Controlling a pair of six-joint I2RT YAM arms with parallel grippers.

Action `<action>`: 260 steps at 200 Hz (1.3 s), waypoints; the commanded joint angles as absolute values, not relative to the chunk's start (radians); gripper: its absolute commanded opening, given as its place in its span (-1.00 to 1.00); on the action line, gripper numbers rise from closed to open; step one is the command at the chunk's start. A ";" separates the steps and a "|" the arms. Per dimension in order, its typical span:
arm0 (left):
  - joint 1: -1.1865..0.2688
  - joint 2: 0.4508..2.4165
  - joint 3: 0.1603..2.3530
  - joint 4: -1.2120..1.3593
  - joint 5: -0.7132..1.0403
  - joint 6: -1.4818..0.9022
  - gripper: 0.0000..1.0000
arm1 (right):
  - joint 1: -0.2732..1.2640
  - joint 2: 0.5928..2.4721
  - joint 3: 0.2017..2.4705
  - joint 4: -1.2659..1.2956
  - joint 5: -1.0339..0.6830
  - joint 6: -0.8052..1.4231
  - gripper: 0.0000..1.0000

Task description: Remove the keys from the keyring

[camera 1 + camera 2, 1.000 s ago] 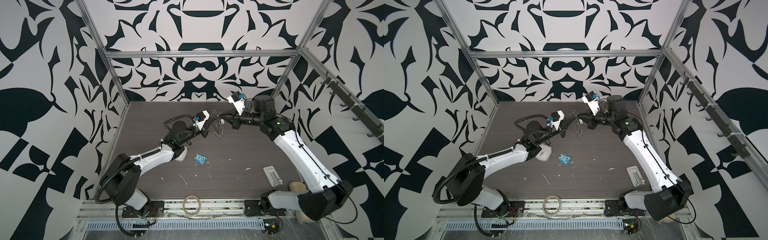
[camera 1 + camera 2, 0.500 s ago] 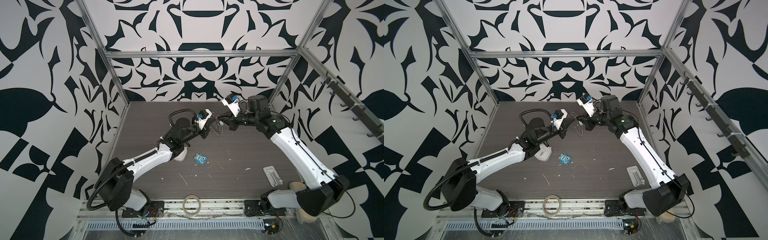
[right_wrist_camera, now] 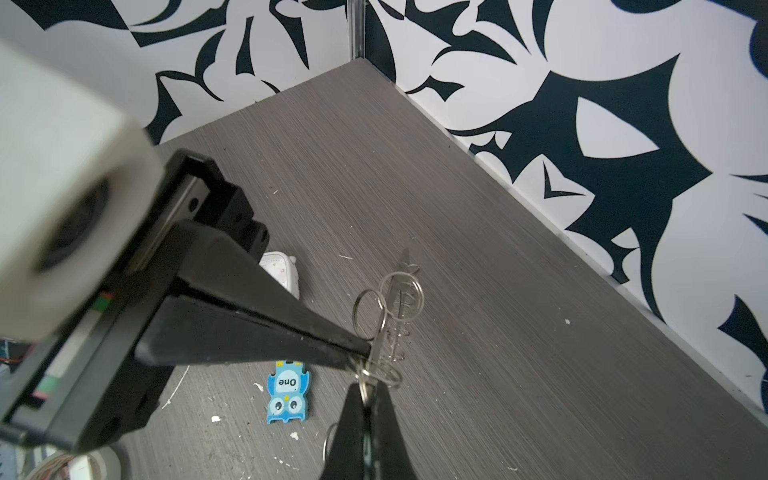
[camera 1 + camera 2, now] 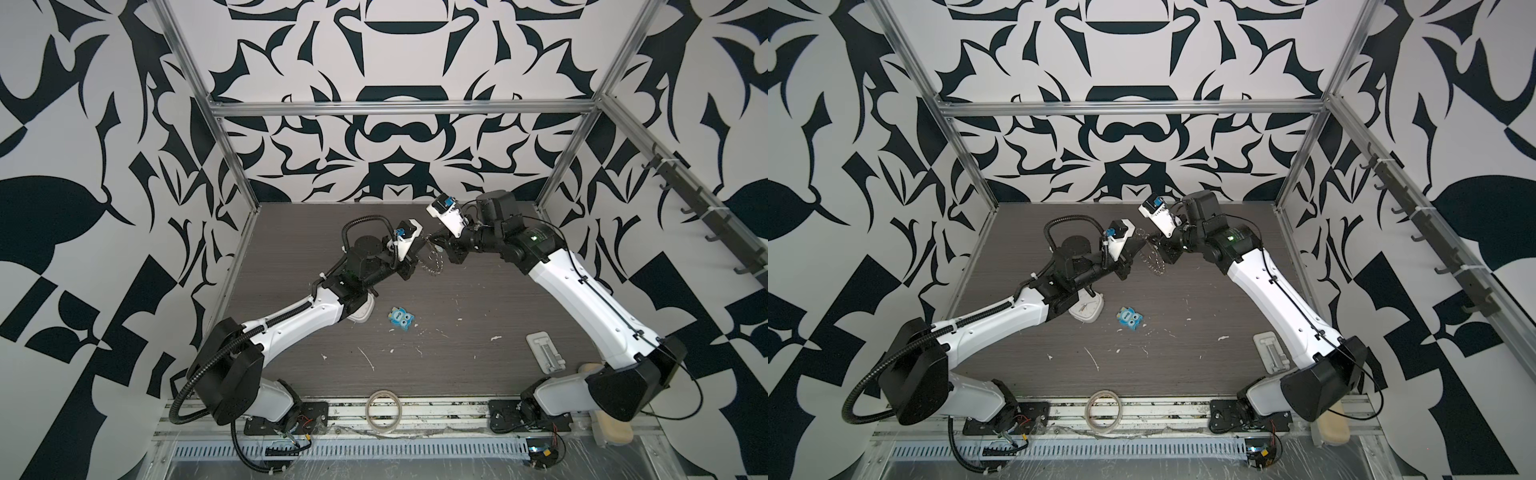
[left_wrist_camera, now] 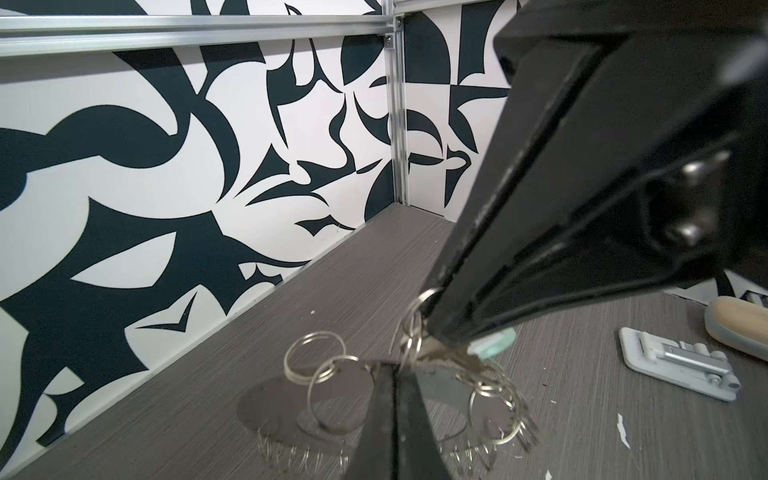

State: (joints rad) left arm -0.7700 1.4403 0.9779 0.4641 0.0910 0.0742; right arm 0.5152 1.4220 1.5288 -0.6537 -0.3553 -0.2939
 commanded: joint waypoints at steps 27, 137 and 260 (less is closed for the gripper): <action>-0.775 1.392 1.064 0.542 0.097 0.018 -1.00 | 0.608 1.459 1.556 -0.776 -0.302 -0.353 -1.00; -0.690 1.366 1.126 0.443 0.293 -0.174 -1.00 | 0.612 1.373 1.462 -0.702 -0.262 -0.499 -1.00; -0.672 1.381 1.156 0.456 0.340 -0.238 -1.00 | 0.713 1.410 1.474 -0.749 -0.098 -0.630 -1.00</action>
